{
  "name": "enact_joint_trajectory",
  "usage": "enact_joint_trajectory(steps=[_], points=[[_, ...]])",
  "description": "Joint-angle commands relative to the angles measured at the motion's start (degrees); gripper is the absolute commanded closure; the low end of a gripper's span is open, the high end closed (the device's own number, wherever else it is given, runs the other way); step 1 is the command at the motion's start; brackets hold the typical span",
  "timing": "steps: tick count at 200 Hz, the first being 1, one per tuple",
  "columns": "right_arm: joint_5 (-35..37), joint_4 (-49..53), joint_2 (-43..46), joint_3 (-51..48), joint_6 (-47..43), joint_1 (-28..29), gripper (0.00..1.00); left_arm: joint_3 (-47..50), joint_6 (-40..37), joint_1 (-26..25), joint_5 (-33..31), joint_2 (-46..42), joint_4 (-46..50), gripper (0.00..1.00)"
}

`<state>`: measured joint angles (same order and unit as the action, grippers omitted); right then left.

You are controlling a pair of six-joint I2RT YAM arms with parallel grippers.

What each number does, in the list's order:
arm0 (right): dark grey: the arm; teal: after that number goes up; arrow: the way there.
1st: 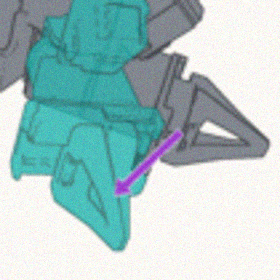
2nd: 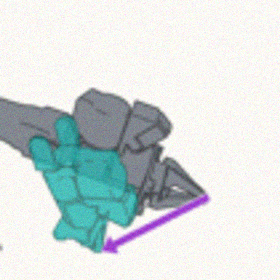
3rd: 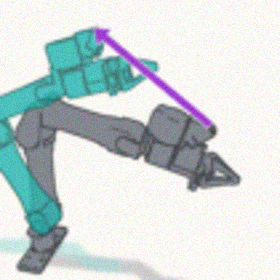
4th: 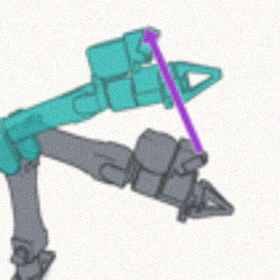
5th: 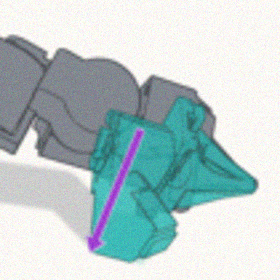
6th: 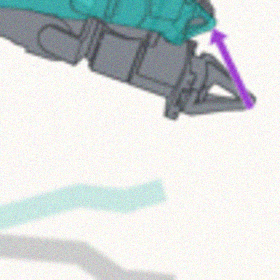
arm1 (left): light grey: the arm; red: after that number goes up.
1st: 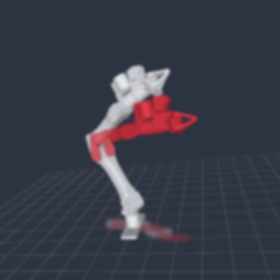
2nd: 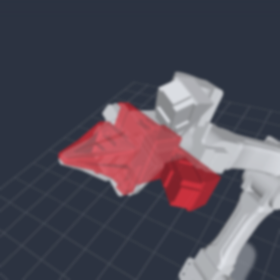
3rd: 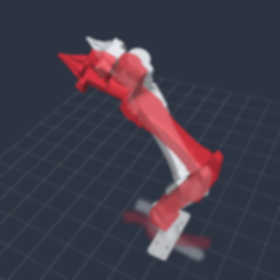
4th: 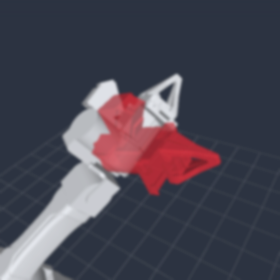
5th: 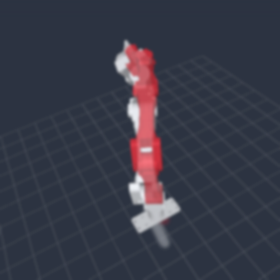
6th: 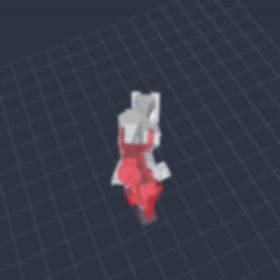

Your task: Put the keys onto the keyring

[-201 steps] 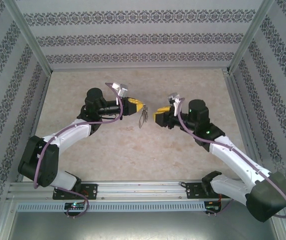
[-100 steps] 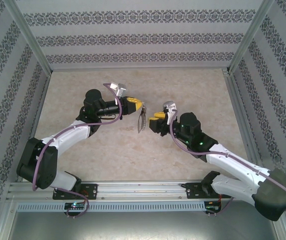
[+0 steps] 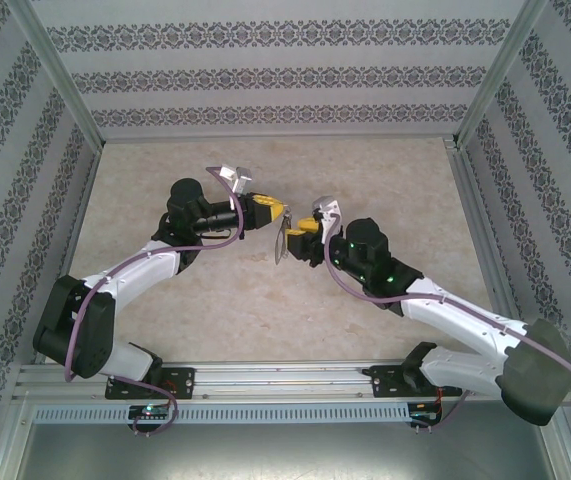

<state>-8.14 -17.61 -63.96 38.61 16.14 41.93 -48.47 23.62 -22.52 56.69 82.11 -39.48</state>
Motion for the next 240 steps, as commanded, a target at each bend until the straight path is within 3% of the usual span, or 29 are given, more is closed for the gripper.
enact_joint_trajectory(steps=[1,23,84,104,240], points=[[0.8,-2.1,-1.2,2.3,-1.0,0.9,0.57,-0.5,-0.9,-0.5,0.3,-0.8,-3.0,1.00],[0.7,-2.4,-2.1,2.7,-1.0,0.9,0.61,-0.4,-0.8,-0.5,0.3,-0.9,-3.2,1.00],[-0.3,-2.2,-3.1,2.9,-1.2,1.2,0.91,-0.5,-0.7,-0.5,0.1,-1.0,-3.3,1.00],[-0.3,-2.1,-3.2,3.0,-1.3,1.3,0.97,-0.6,-0.7,-0.5,0.1,-1.1,-3.2,1.00],[-3.7,-0.8,-6.0,5.1,-1.8,2.2,1.00,-0.6,-0.3,-0.5,-0.1,-1.1,-3.9,1.00]])
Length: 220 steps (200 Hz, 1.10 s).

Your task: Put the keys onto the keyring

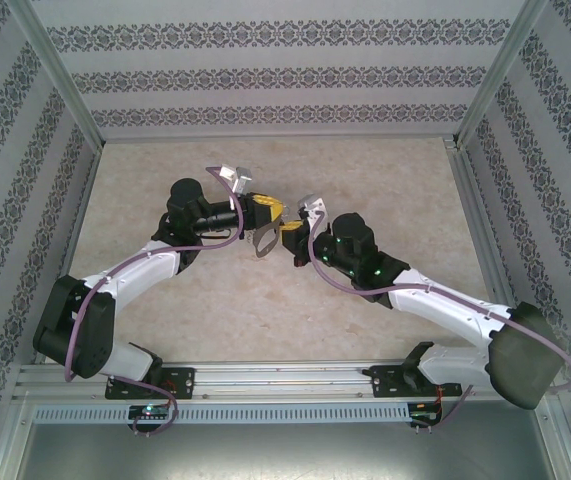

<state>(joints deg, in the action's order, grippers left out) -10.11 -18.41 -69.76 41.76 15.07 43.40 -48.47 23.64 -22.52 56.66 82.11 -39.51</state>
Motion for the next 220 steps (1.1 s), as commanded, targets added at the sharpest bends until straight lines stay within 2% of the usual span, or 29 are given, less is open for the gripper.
enact_joint_trajectory(steps=[1,38,57,87,125,157,220], points=[[-1.8,0.1,-0.2,1.9,-0.7,0.7,1.00,-0.6,-0.3,-0.5,0.0,-1.1,-4.0,1.00],[-0.9,1.6,2.1,1.0,-1.2,0.3,1.00,-0.6,-0.1,-0.5,-0.1,-0.9,-4.3,1.00],[-0.7,2.5,4.6,-0.3,-1.0,-0.4,0.84,-0.7,0.2,-0.5,0.0,-1.0,-4.7,1.00],[0.1,3.2,10.1,-2.7,0.0,-2.5,0.82,-0.7,0.7,-0.5,0.2,-0.8,-5.5,1.00],[-0.9,3.2,15.6,-3.9,3.4,-7.0,0.72,-0.3,2.1,-0.5,0.5,-0.4,-8.1,1.00],[-4.9,1.3,14.2,-1.7,7.3,-9.5,0.71,-0.3,2.6,-0.5,0.4,0.0,-8.9,1.00],[-11.3,-5.1,6.8,2.6,13.4,-9.5,0.71,-0.3,2.9,-0.5,0.1,0.2,-9.3,1.00]])
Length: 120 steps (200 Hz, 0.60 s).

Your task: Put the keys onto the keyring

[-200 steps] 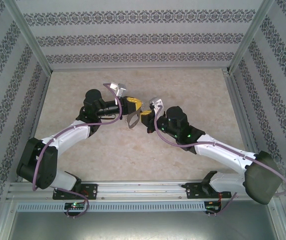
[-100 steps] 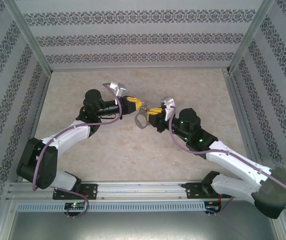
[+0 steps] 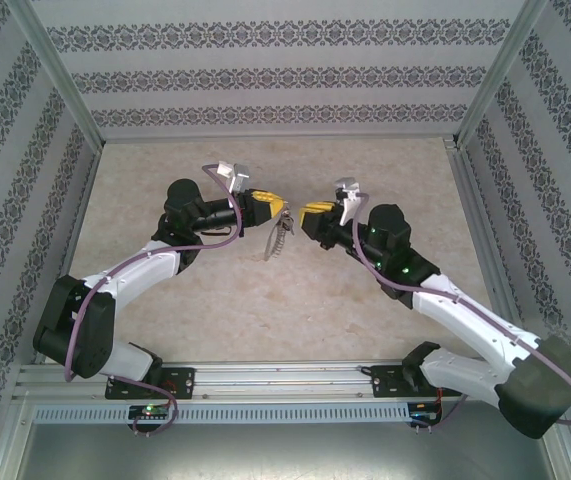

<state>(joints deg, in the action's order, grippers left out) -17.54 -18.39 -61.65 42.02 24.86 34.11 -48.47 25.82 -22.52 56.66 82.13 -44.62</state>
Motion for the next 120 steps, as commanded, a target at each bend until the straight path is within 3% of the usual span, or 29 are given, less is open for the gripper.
enact_joint_trajectory(steps=[1,120], points=[[-3.9,-5.3,-1.4,2.4,3.7,-0.2,0.71,-0.4,0.7,-0.5,0.2,0.2,-4.2,1.00],[-9.0,-11.7,-6.1,2.9,8.0,-0.2,0.74,-0.5,0.8,-0.5,0.1,0.4,-4.1,1.00]])
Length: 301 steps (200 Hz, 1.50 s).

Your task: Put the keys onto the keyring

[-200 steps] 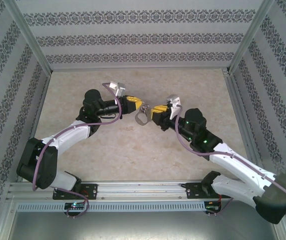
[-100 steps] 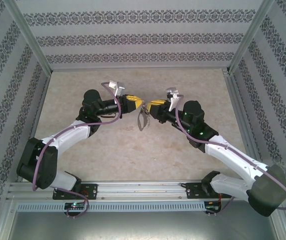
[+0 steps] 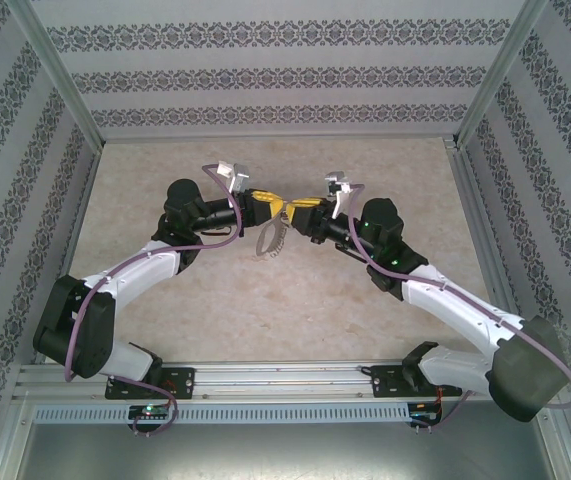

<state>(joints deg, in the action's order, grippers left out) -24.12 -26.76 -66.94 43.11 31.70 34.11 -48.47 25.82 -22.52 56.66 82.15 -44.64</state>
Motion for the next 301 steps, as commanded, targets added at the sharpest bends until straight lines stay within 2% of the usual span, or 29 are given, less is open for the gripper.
enact_joint_trajectory(steps=[1,53,98,167,177,215,254,278,301], points=[[-2.5,-3.3,-0.8,1.8,1.2,-0.2,0.74,-0.5,0.7,-0.5,0.1,0.4,-4.1,1.00],[-3.3,-4.2,-1.8,1.8,1.8,-0.2,0.82,-0.7,0.7,-0.6,0.1,0.2,-4.0,1.00],[-2.7,-3.9,-2.1,1.6,1.9,-0.4,0.72,-0.6,0.6,-0.5,0.2,0.0,-3.9,1.00],[-4.8,-5.0,-2.7,1.9,2.8,-1.1,0.76,-0.6,0.6,-0.6,0.2,-0.1,-4.0,1.00],[-5.2,-5.1,-3.1,2.1,2.8,-1.0,0.78,-0.6,0.6,-0.6,0.2,0.0,-4.0,1.00],[-5.5,-4.9,-3.2,2.2,2.6,-1.1,1.00,-0.6,0.6,-0.6,0.3,-0.1,-3.8,1.00],[-7.0,0.1,-1.3,2.7,-0.4,-3.6,1.00,-0.9,0.3,-0.5,0.3,-0.4,-2.5,1.00],[-12.5,5.5,-1.7,4.9,-3.4,-7.7,1.00,-1.4,-1.4,-0.5,0.0,-1.1,1.0,0.81],[-17.7,13.7,-2.4,8.5,-9.0,-10.3,1.00,-2.5,-3.5,-0.5,0.0,-1.7,5.6,0.72]])
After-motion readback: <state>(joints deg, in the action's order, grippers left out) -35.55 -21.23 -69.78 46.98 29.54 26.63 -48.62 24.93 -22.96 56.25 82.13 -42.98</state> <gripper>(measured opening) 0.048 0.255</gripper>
